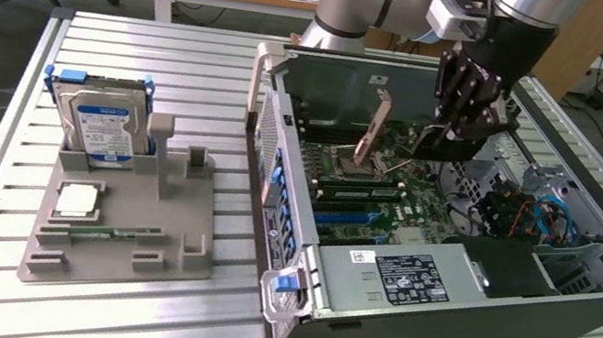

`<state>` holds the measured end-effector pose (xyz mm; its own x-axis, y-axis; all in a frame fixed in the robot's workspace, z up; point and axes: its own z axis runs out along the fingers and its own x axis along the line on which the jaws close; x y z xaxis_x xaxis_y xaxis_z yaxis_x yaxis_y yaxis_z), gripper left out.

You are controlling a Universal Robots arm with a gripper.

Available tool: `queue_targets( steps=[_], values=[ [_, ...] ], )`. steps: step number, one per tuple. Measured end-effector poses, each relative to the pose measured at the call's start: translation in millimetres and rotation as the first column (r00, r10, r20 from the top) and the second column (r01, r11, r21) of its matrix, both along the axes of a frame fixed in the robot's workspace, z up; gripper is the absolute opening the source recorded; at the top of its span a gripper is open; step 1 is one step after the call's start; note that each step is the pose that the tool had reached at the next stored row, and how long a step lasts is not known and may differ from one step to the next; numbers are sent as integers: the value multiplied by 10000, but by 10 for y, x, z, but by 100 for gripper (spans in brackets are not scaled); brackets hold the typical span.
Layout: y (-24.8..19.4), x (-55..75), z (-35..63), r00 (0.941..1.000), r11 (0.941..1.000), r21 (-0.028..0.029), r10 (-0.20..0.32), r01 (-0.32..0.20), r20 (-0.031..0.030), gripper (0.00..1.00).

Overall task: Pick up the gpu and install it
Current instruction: 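Insert the gpu into the slot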

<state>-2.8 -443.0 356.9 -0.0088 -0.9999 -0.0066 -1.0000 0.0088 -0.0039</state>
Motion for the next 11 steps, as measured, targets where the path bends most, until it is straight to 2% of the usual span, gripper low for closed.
queue_targets(
  steps=[11],
  values=[
    [0,0,-28,10000,10000,1,0,0,0,26]
  ],
)
